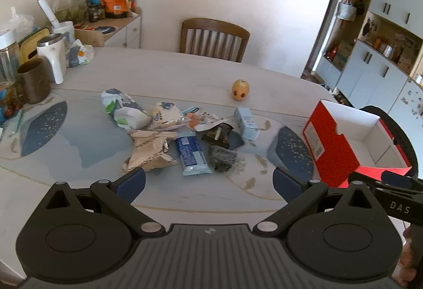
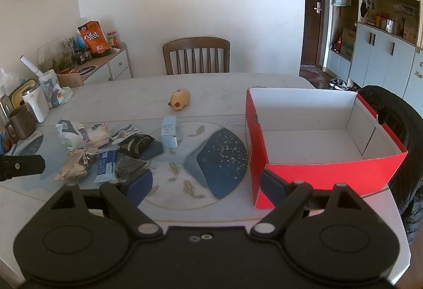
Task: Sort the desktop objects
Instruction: 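Move both tools toward the snack pile on the table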
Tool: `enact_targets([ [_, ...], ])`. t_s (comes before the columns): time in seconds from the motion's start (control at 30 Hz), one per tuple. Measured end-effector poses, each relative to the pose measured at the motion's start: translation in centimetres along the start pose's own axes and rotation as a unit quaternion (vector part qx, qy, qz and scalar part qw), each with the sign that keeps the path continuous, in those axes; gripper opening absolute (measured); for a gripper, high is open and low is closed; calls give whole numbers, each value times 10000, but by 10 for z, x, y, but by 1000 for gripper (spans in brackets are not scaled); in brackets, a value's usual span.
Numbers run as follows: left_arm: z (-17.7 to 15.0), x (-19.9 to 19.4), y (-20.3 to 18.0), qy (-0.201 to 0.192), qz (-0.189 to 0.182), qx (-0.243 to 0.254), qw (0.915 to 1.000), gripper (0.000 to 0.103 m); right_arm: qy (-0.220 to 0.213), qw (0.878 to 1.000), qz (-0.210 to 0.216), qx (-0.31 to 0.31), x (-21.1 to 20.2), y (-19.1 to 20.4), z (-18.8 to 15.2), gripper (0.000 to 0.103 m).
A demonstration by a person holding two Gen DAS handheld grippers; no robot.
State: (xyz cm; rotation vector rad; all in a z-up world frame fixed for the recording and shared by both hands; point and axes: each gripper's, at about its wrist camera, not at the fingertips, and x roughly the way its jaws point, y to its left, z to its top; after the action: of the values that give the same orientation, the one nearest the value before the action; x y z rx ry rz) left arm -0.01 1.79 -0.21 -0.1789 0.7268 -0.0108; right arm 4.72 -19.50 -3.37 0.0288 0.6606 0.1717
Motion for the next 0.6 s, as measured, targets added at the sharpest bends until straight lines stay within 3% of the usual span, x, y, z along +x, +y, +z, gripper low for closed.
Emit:
enact_targets([
  [0.27,-1,1,-4,-7,203,32,9998,103,-10,10000,44,-36,2,-1,1,88],
  [0.6,-1,2,-15,-70,139,162,9997,103,-97,9996,217,-180,4,-8,3,88],
])
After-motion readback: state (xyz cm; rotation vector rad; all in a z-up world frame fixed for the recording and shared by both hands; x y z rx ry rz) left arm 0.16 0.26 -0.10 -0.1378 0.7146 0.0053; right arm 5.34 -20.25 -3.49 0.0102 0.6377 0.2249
